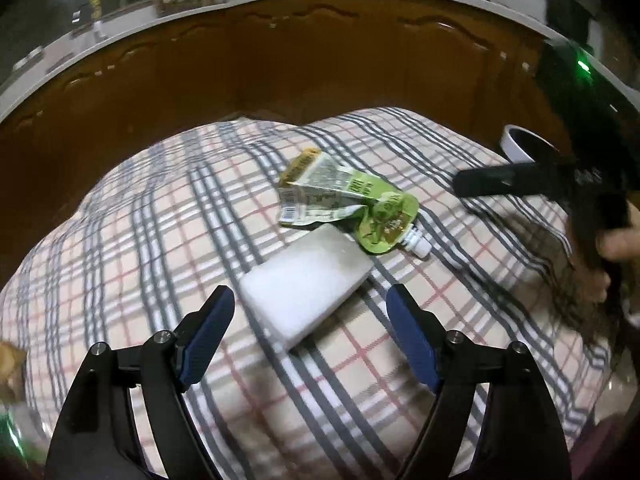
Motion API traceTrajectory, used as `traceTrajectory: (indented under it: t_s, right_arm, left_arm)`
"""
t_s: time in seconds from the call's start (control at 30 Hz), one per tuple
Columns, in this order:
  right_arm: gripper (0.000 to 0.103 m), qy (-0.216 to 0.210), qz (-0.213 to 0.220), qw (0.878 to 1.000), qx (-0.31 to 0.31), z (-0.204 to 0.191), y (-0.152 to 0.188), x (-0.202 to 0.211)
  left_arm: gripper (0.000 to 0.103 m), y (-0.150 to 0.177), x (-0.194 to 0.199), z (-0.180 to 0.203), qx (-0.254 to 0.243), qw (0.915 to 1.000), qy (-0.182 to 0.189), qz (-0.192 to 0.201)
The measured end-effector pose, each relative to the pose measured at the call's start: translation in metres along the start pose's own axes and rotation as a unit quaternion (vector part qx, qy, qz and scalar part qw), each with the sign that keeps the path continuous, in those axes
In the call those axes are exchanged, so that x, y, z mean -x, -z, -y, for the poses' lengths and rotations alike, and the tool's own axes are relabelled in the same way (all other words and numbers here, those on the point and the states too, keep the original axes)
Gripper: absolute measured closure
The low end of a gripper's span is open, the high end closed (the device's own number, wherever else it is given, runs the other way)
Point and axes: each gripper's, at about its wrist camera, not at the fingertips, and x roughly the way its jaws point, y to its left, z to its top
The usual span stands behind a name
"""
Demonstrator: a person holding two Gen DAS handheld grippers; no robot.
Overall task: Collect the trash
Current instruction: 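Grasp white foam block with left tool while right tool grasps green pouch, then carry foam block and pouch over the bin and open both tools to drop them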
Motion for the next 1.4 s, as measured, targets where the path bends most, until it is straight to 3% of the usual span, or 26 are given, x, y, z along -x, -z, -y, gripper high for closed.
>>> traceTrajectory:
  t_s: [0.2, 0.27, 0.37, 0.43, 0.57, 0.6, 0.63, 0.83, 1.1, 1.4]
  right_arm:
    - [0.027, -0.035, -0.025, 0.999, 0.005, -0.004, -0.017, -0.030]
    - [0.033, -0.038, -0.036, 0.999, 0.003, -0.004, -0.019, -0.041]
    - [0.052, -0.035, -0.056, 0.998, -0.001, -0.001, -0.021, -0.057]
    - [0.054, -0.051, -0.066, 0.996, -0.016, 0.004, -0.019, -0.065]
    - [0.061, -0.049, -0.053, 0.997, -0.017, 0.005, -0.016, -0.058]
    - [0.095, -0.049, -0.049, 0.997, -0.014, 0.005, -0.016, -0.056]
    - [0.099, -0.050, -0.041, 0.998, -0.015, 0.004, -0.016, -0.051]
    - [0.102, -0.057, -0.025, 0.998, -0.017, 0.004, -0.012, -0.028]
    - [0.103, -0.058, 0.005, 0.998, -0.007, -0.002, -0.001, 0.002]
    - [0.103, -0.028, 0.037, 0.999, -0.003, 0.011, 0.026, 0.057]
  left_arm:
    - [0.020, -0.010, -0.025, -0.004, -0.035, 0.9991, 0.012, -0.023]
    - [0.020, -0.012, -0.035, -0.006, -0.041, 0.9985, 0.012, -0.033]
    - [0.020, -0.011, -0.044, -0.007, -0.047, 0.9981, 0.003, -0.041]
    - [0.021, -0.009, -0.046, -0.007, -0.048, 0.9981, 0.000, -0.039]
    - [0.032, -0.005, -0.043, -0.007, -0.047, 0.9985, -0.007, -0.029]
    - [0.035, -0.005, -0.043, -0.008, -0.047, 0.9985, -0.009, -0.026]
    - [0.037, -0.004, -0.041, -0.008, -0.046, 0.9986, -0.011, -0.023]
    - [0.041, 0.000, -0.031, -0.005, -0.021, 0.9995, -0.017, -0.013]
    - [0.042, 0.008, 0.003, 0.000, 0.048, 0.9987, 0.009, 0.012]
    - [0.042, 0.004, 0.023, 0.020, 0.103, 0.9930, 0.046, 0.036]
